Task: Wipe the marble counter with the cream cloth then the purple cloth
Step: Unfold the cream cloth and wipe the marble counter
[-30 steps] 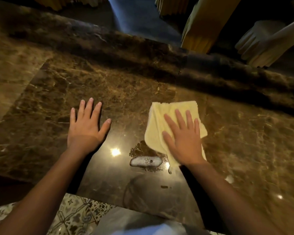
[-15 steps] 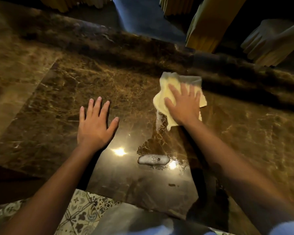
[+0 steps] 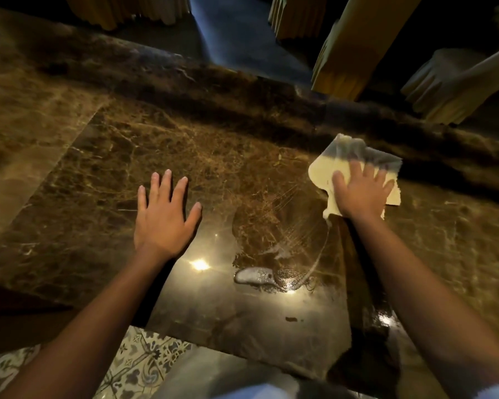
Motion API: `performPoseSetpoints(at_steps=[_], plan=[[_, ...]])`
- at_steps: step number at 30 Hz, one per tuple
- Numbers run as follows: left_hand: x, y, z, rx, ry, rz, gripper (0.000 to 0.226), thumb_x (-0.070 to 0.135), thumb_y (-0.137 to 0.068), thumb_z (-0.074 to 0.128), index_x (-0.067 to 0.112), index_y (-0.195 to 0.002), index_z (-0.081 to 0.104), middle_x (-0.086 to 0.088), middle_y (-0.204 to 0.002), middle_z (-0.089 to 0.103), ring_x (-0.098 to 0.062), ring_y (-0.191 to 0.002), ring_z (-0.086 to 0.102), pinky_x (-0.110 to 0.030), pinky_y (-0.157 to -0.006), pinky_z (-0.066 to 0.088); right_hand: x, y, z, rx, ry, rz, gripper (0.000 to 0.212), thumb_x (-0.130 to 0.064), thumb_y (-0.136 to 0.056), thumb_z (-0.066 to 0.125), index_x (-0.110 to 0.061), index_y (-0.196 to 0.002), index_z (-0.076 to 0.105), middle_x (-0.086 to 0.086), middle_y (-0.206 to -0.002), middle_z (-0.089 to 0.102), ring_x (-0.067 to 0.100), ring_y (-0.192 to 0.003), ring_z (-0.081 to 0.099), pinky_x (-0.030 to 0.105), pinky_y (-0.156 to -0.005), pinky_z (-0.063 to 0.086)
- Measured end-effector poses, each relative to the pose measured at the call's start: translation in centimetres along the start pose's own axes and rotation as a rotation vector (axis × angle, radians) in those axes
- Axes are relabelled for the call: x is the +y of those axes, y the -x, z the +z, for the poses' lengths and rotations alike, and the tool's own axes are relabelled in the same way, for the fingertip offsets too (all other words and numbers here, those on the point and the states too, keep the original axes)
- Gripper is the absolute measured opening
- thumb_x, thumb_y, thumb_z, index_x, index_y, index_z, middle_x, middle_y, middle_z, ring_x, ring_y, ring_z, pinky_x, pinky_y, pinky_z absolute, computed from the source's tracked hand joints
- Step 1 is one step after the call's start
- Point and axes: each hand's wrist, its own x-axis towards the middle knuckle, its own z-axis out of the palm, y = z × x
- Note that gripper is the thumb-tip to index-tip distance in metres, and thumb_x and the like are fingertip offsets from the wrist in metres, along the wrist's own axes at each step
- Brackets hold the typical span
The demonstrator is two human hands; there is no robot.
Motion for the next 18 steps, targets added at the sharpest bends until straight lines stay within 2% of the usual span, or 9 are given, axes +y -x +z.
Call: performPoseSetpoints(at_steps=[1,3,7,10,12,16,18], plan=[[0.0,0.0,0.0,0.002,0.003,-0.001,0.073,0.061,-0.100,0.023,0.020,-0.160,0.030,-0.014,-0.171,0.018,-0.031,-0.159,0.008,-0.054,-0.127,0.006,-1.5,-0.4,-0.1,-0.001,-0.008,0.021,0.065,-0.059,-0.103,0.029,-0.028,-0.160,0.031,0.014,-0.170,0.027,0.043,-0.157,0.014,0.065,-0.125,0.006],[-0.1,0.1,0.0,0.011,0.002,0.005,0.071,0.060,-0.102,0.025,0.020,-0.160,0.031,-0.014,-0.171,0.020,-0.032,-0.159,0.009,-0.054,-0.127,0.008,-5.0,0.1,0.1,-0.020,-0.003,-0.060,0.065,-0.058,-0.104,0.030,-0.027,-0.161,0.031,0.014,-0.169,0.027,0.043,-0.156,0.015,0.064,-0.125,0.006],[-0.2,0.2,0.0,0.023,0.007,0.011,0.069,0.060,-0.103,0.027,0.020,-0.159,0.032,-0.014,-0.170,0.022,-0.032,-0.159,0.011,-0.054,-0.126,0.009,-9.6,6.2,1.6,-0.071,0.003,-0.443,0.065,-0.057,-0.104,0.036,-0.033,-0.163,0.023,0.008,-0.173,0.019,0.038,-0.159,0.005,0.059,-0.125,0.001],[-0.5,0.2,0.3,0.035,0.015,0.016,0.069,0.061,-0.102,0.029,0.020,-0.158,0.033,-0.014,-0.170,0.023,-0.032,-0.158,0.013,-0.054,-0.126,0.010,-7.3,11.4,2.5,-0.088,-0.030,-0.712,0.064,-0.059,-0.104,0.032,-0.032,-0.162,0.028,0.003,-0.172,0.024,0.032,-0.160,0.008,0.057,-0.127,0.004],[-0.7,0.1,0.5,0.040,0.023,0.022,0.069,0.061,-0.102,0.029,0.020,-0.158,0.033,-0.014,-0.170,0.023,-0.032,-0.158,0.013,-0.054,-0.126,0.009,-3.4,12.4,2.4,-0.078,-0.029,-0.686,0.063,-0.061,-0.105,0.030,-0.033,-0.162,0.028,0.000,-0.171,0.024,0.028,-0.160,0.008,0.056,-0.128,0.005],[-0.7,0.0,0.6,0.044,0.039,0.022,0.070,0.061,-0.101,0.030,0.020,-0.157,0.034,-0.014,-0.169,0.024,-0.032,-0.158,0.012,-0.054,-0.126,0.008,5.1,11.7,0.7,-0.037,-0.036,-0.325,0.066,-0.061,-0.102,0.030,-0.034,-0.162,0.027,0.001,-0.172,0.021,0.027,-0.160,0.006,0.058,-0.127,0.005],[-0.6,0.1,0.5,0.038,0.047,0.025,0.069,0.060,-0.101,0.032,0.019,-0.158,0.034,-0.015,-0.170,0.023,-0.032,-0.158,0.011,-0.054,-0.126,0.007,7.9,12.6,0.2,-0.027,-0.048,-0.242,0.067,-0.061,-0.102,0.027,-0.034,-0.163,0.026,0.003,-0.172,0.021,0.029,-0.160,0.005,0.060,-0.126,0.006]])
